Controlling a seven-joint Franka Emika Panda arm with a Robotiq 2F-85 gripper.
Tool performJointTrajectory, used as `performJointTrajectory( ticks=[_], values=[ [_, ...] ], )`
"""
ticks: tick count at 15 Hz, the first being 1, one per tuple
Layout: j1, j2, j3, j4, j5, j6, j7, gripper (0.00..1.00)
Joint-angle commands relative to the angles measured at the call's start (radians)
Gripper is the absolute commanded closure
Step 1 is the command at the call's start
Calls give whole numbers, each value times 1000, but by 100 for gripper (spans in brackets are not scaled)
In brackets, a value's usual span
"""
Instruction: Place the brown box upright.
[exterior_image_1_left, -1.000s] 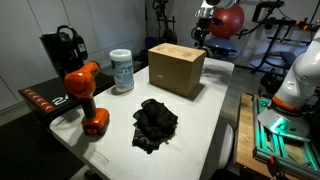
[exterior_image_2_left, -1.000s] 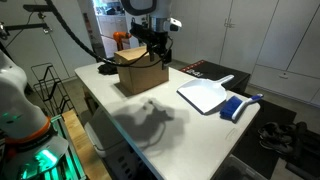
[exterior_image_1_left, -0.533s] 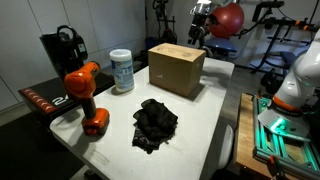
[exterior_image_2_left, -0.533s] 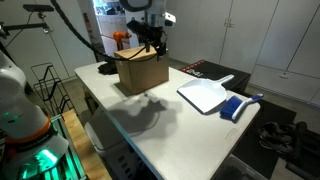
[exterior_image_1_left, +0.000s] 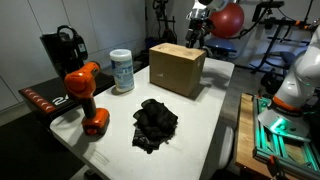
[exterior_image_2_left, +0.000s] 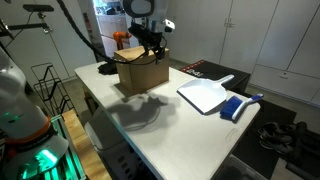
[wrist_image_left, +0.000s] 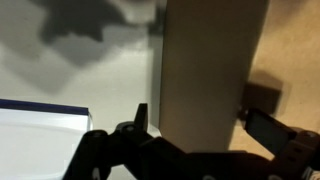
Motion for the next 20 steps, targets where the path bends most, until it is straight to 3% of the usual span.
performJointTrajectory(
  ticks=[1,8,20],
  values=[
    [-17,18,-6,12,-95,-33,54,0],
    [-51,11,-29,1,-185,-25,44,0],
    [-105,9,-67,-36,-120,21,-112,0]
  ],
)
